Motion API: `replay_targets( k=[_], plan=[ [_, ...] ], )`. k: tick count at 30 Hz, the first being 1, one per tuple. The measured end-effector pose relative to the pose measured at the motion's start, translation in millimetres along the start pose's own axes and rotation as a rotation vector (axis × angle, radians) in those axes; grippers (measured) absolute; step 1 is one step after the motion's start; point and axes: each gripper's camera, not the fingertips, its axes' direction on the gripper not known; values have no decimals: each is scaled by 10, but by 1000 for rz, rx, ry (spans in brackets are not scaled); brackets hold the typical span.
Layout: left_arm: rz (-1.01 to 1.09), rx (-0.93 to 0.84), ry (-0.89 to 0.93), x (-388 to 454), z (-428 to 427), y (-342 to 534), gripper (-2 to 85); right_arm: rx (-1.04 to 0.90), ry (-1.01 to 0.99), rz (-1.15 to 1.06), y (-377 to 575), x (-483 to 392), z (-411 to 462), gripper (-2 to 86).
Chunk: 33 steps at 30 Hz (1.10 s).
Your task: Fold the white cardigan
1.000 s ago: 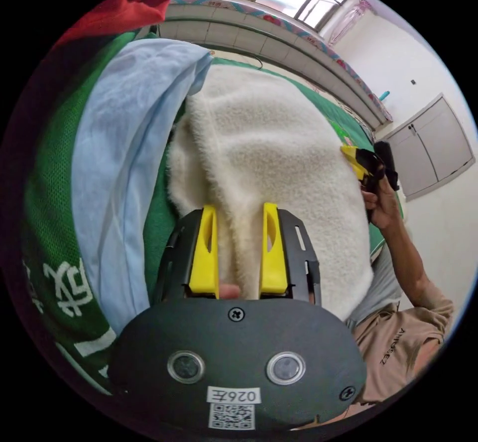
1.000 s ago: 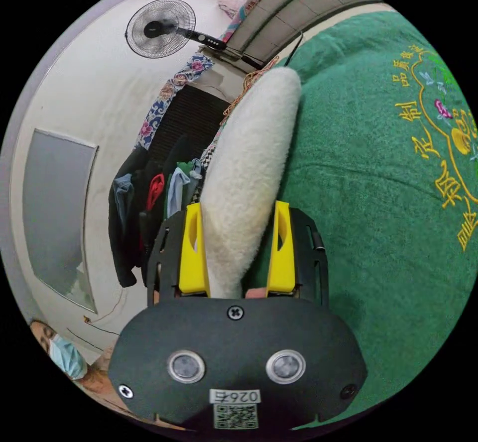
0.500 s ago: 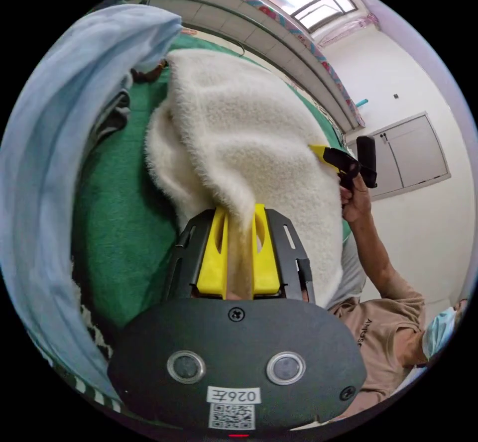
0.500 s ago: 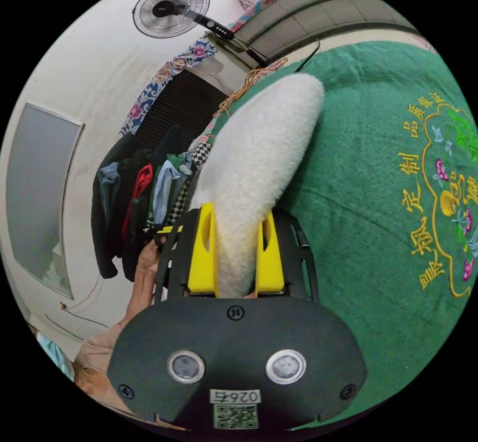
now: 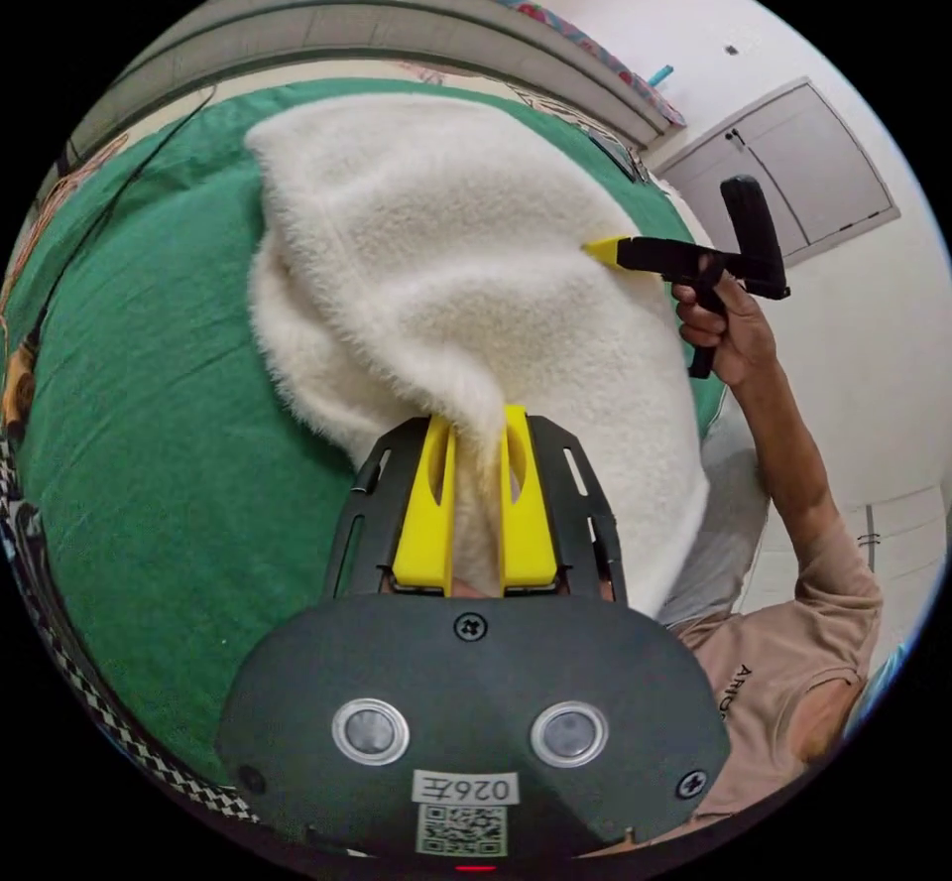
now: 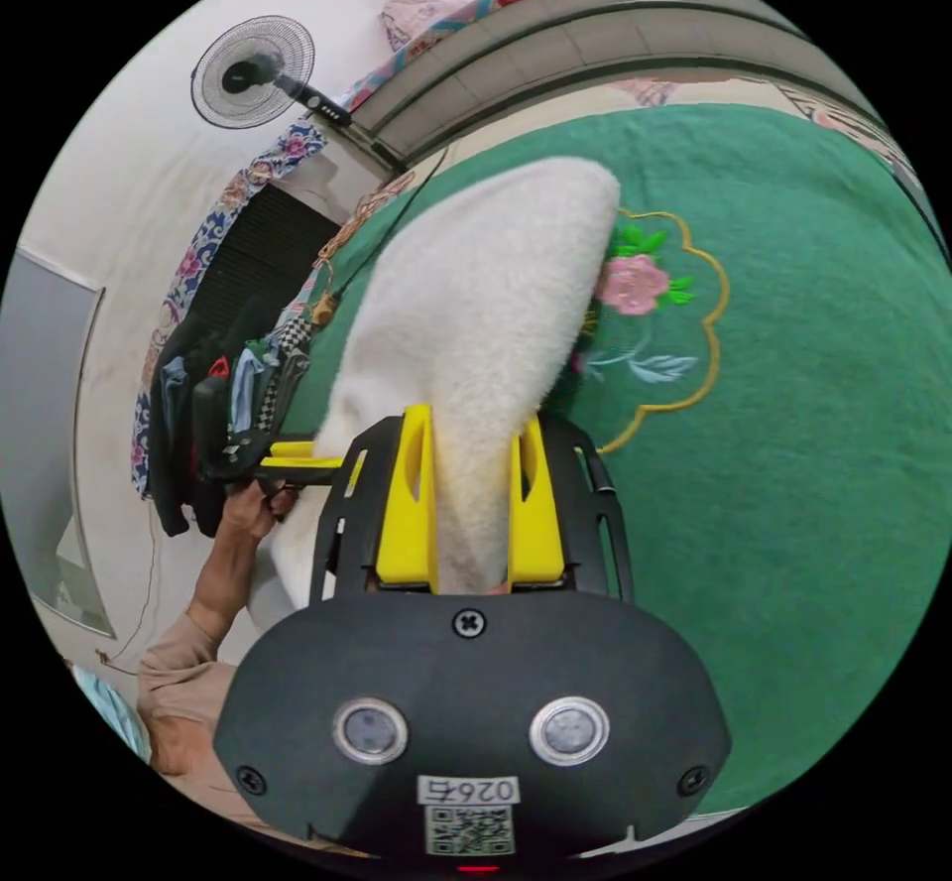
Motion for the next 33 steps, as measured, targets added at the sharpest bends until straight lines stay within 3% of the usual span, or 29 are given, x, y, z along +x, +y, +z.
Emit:
replay_targets(
  k=[6, 13, 20, 25, 28, 33],
  plan=[
    [9, 18, 30, 190, 315, -438, 72, 100, 53, 21, 31, 91, -592, 65],
    [-109, 23, 364, -460, 361, -674, 75, 165, -10, 109, 273, 121, -924, 91],
    [-78, 130, 426, -726, -108, -712, 56, 268, 303, -146, 717, -857, -1501, 95],
    [-167, 313, 455, -949, -359, -499, 1, 303, 159, -352, 1259, -1551, -1751, 110],
    [-232, 461, 534, -1131, -467, -340, -6, 182, 52, -490, 1586, -2049, -1666, 110],
    [-248, 542, 446, -1109, -389, -341, 8, -28, 78, -708, 2324, -2868, -1409, 113]
  ],
)
